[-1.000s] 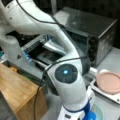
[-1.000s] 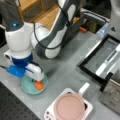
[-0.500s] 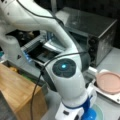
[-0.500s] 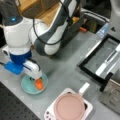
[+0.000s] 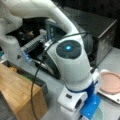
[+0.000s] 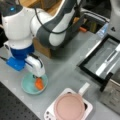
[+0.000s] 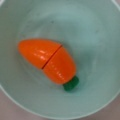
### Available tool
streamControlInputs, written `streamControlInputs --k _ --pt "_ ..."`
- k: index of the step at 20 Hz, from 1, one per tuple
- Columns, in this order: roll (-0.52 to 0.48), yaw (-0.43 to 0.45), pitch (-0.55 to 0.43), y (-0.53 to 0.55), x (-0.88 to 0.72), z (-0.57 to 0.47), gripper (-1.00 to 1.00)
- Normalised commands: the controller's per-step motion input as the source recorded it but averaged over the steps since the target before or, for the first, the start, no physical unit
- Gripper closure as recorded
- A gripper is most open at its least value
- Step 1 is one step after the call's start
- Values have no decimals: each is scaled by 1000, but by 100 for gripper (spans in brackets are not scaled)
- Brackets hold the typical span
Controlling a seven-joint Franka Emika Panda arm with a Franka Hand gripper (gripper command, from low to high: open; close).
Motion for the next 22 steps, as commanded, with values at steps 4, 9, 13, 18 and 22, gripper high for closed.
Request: streamControlInputs --k 4,9,13,18,22 --pt "-267 -87 122 592 -398 91 -100" --pt "-305 -17 21 461 -522 -71 -100" --pt "-280 25 -91 300 -544 -140 -100" --pt "-219 84 -168 182 -561 -89 -100" --pt "-184 96 -169 107 -548 42 -100"
